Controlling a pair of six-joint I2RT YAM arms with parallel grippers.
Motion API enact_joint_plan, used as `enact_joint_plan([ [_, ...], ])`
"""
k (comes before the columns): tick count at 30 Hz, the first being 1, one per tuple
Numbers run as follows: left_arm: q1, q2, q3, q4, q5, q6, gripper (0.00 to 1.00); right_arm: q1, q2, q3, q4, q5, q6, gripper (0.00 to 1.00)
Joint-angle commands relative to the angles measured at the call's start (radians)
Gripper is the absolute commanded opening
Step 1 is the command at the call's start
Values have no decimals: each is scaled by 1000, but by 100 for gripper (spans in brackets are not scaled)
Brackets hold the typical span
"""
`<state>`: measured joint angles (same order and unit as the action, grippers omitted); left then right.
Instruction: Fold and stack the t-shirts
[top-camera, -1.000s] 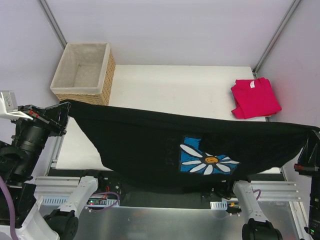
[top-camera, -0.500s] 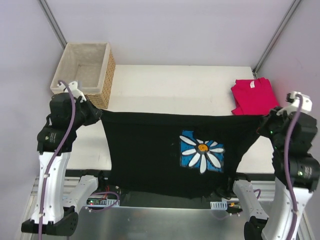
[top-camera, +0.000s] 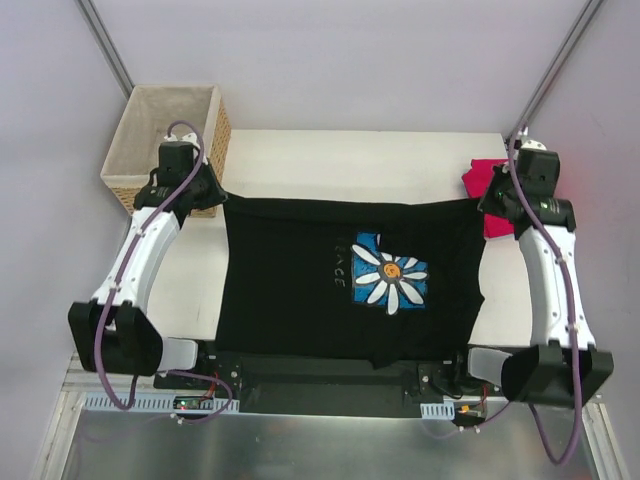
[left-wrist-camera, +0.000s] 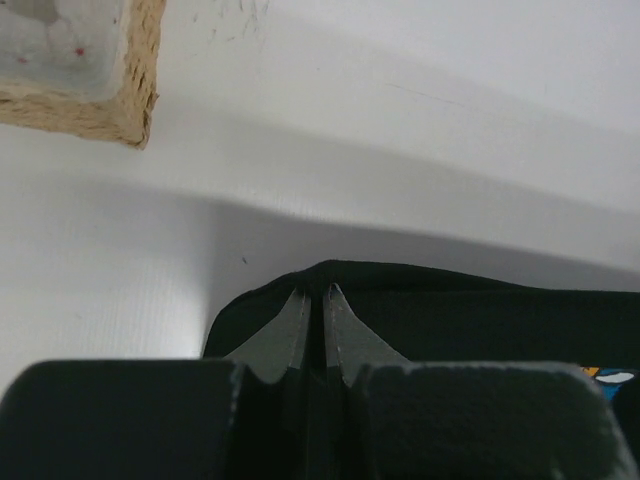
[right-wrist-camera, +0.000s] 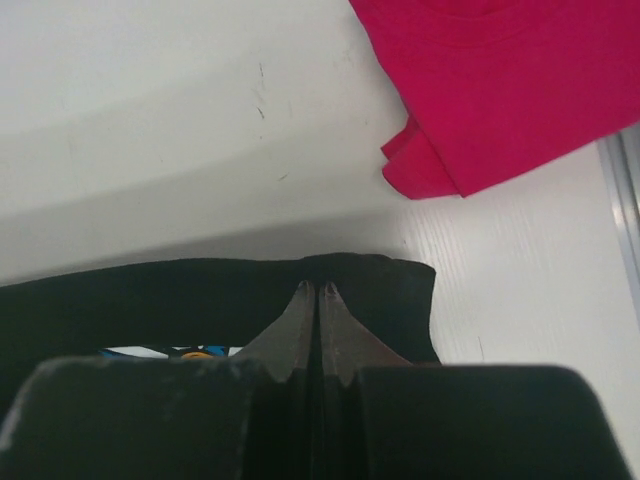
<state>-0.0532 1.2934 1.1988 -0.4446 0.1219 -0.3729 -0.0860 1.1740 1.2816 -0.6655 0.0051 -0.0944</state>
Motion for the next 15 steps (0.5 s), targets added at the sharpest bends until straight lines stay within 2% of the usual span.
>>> enact_joint_plan([
  [1,0,67,87,127,-14,19,0,20,96,105,174,-47,-14,1],
  [6,0,124,148,147,-11,20,0,55,139,189,237,-14,-24,1],
  [11,0,52,266,139,-36,61,0,66,66,297,267,-11,-67,0],
  [15,1,-15,402,89,-67,118,0,66,15,454,265,25,-137,0],
])
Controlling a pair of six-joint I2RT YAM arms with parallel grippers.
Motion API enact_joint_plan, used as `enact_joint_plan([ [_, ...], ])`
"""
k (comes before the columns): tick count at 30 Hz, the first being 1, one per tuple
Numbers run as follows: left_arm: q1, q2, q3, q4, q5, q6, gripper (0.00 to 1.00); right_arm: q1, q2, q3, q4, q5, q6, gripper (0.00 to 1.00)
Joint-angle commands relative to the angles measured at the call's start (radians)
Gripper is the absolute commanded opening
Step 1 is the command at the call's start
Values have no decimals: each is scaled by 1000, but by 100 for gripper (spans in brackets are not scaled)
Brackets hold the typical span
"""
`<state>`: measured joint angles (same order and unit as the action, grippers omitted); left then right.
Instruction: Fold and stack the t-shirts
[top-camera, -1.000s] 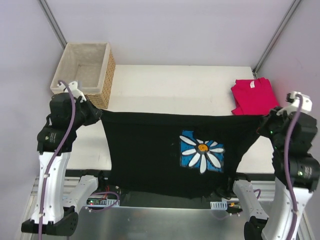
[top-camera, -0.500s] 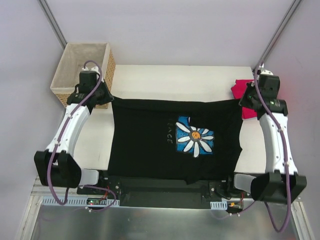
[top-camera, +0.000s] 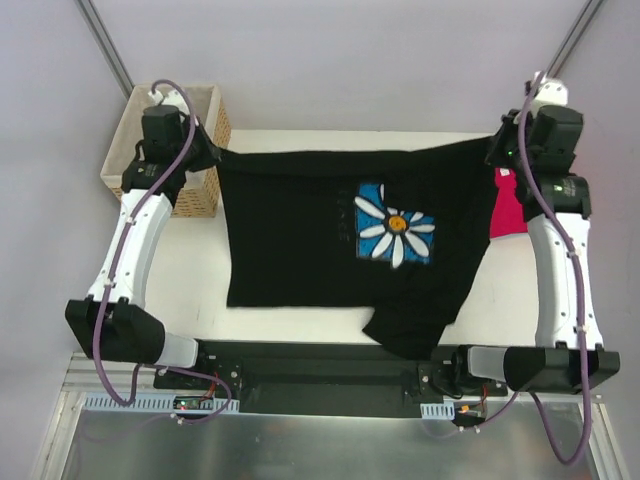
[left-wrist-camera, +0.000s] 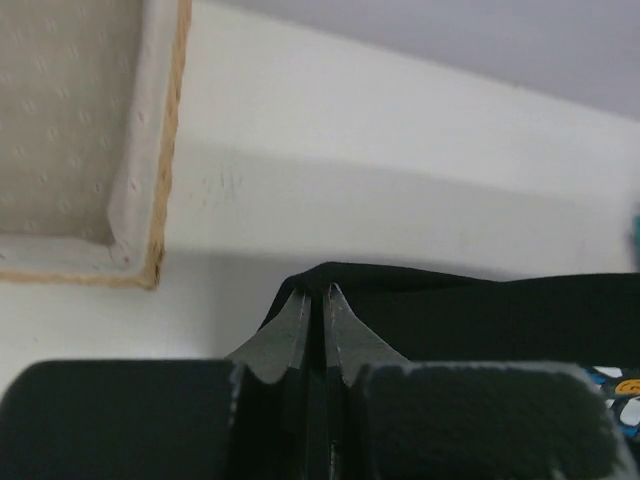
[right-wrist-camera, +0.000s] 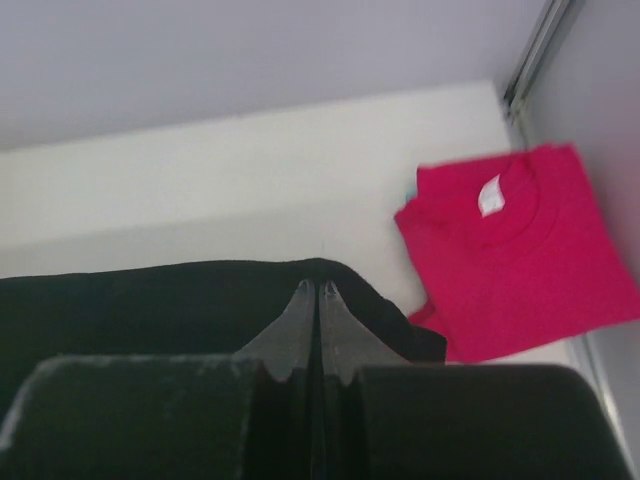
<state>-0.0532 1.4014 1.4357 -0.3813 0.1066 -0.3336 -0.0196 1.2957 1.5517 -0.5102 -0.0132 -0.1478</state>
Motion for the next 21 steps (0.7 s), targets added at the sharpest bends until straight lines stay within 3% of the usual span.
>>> enact_joint_plan([
  [1,1,-139,198,12,-50,97,0,0,-110,226,96,47,-96,0],
  [5,1,-179,349,-51,-36,117,0,0,-140,341,38,41,-133,1],
  [13,1,-292,488,-163,-15,130,0,0,-268,404,-66,51,-150,0],
  [21,1,-392,509,-229,8,123,0,0,-381,456,-162,73,-144,0],
])
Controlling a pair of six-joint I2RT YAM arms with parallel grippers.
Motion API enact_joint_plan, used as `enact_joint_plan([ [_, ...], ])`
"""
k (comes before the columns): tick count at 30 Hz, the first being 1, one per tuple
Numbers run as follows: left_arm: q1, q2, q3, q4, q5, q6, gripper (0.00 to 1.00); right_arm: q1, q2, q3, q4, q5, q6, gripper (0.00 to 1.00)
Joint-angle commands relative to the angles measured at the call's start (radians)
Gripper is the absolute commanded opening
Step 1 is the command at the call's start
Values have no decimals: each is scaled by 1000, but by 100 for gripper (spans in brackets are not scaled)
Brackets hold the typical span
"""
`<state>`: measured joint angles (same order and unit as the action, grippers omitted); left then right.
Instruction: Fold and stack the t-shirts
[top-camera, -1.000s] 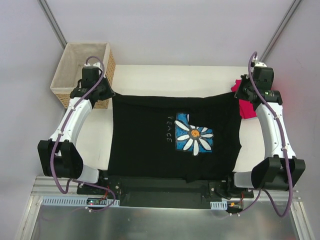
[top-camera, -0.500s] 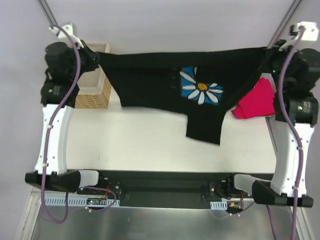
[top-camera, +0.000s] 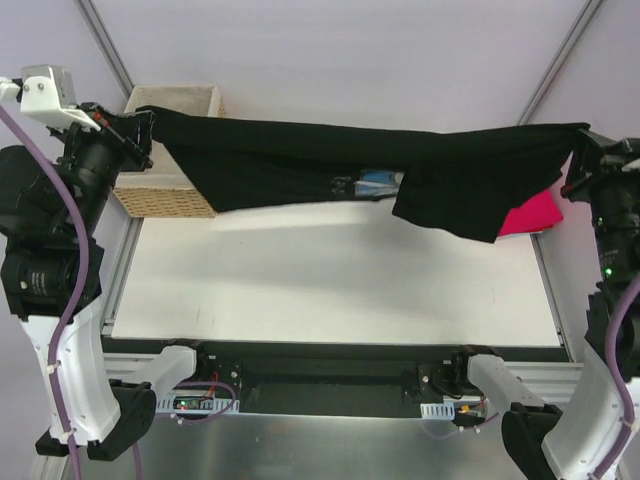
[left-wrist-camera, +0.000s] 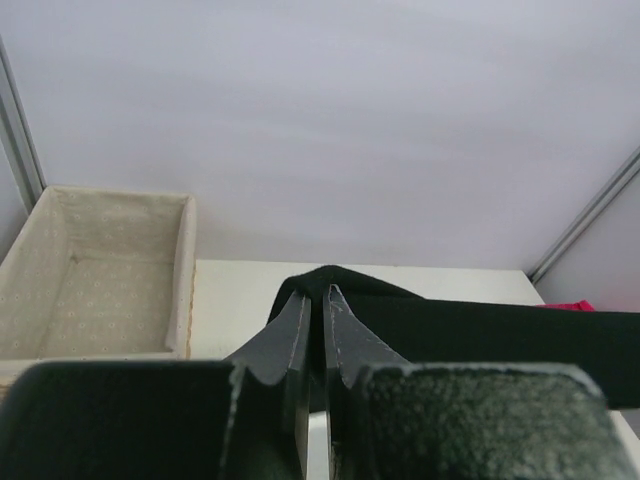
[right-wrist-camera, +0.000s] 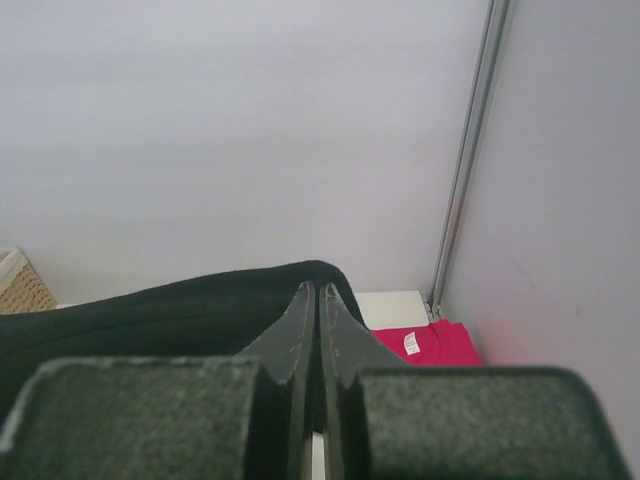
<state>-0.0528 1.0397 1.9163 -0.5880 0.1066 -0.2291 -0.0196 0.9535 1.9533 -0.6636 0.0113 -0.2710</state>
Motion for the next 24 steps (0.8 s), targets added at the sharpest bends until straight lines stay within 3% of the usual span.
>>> enact_joint_plan([
  [1,1,-35,27,-24,10,20,0,0,-41,59,-13,53,-25,0],
  [11,1,55,-121,23,-18,36,0,0,56,-66,42,61,-37,0],
  [24,1,515,-278,286,8,-27,0,-37,566,-181,275,-4,3,0],
])
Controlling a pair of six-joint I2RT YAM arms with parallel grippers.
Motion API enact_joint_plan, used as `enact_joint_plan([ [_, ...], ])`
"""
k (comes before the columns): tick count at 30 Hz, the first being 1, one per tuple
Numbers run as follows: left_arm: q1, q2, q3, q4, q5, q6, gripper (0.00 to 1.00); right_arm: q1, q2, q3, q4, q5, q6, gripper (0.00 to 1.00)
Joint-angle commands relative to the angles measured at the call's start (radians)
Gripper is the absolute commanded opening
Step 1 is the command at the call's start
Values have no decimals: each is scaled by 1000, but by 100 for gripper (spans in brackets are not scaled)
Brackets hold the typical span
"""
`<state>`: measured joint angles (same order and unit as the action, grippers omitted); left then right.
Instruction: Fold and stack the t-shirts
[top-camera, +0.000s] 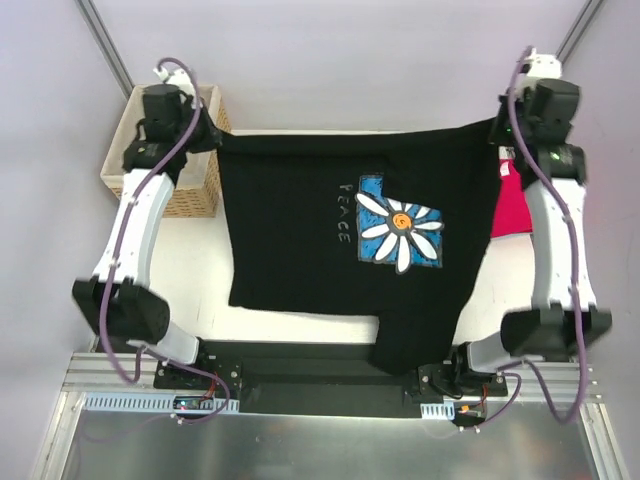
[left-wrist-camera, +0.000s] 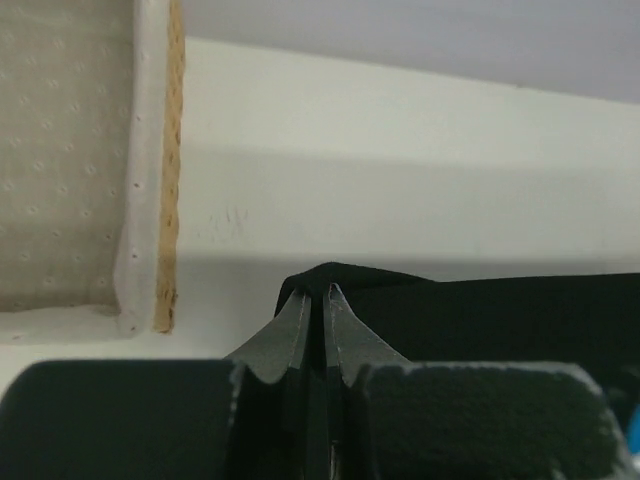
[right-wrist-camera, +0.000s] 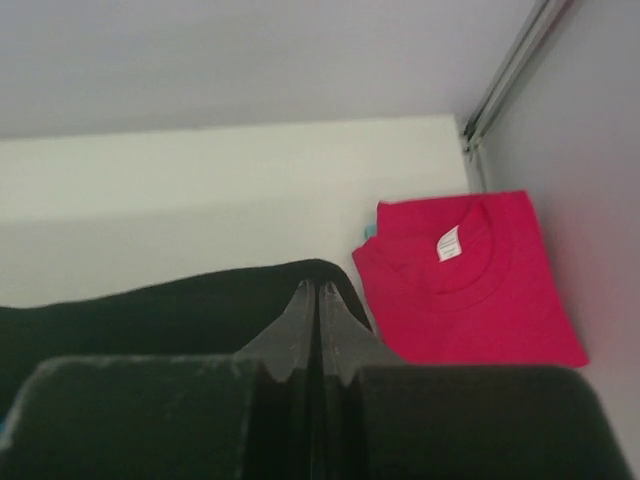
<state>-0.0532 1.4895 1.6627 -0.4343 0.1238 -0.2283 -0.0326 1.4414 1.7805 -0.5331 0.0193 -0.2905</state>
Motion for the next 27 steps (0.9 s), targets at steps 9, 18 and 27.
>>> enact_joint_plan([
  [9,-2,241,-112,255,-9,-45,0,-26,346,-41,248,-25,68,0],
  [18,-11,264,-156,296,-4,-49,0,-24,424,-15,277,-51,105,0],
  [27,-17,227,-192,299,-23,-42,0,-24,390,-44,289,-56,114,0],
])
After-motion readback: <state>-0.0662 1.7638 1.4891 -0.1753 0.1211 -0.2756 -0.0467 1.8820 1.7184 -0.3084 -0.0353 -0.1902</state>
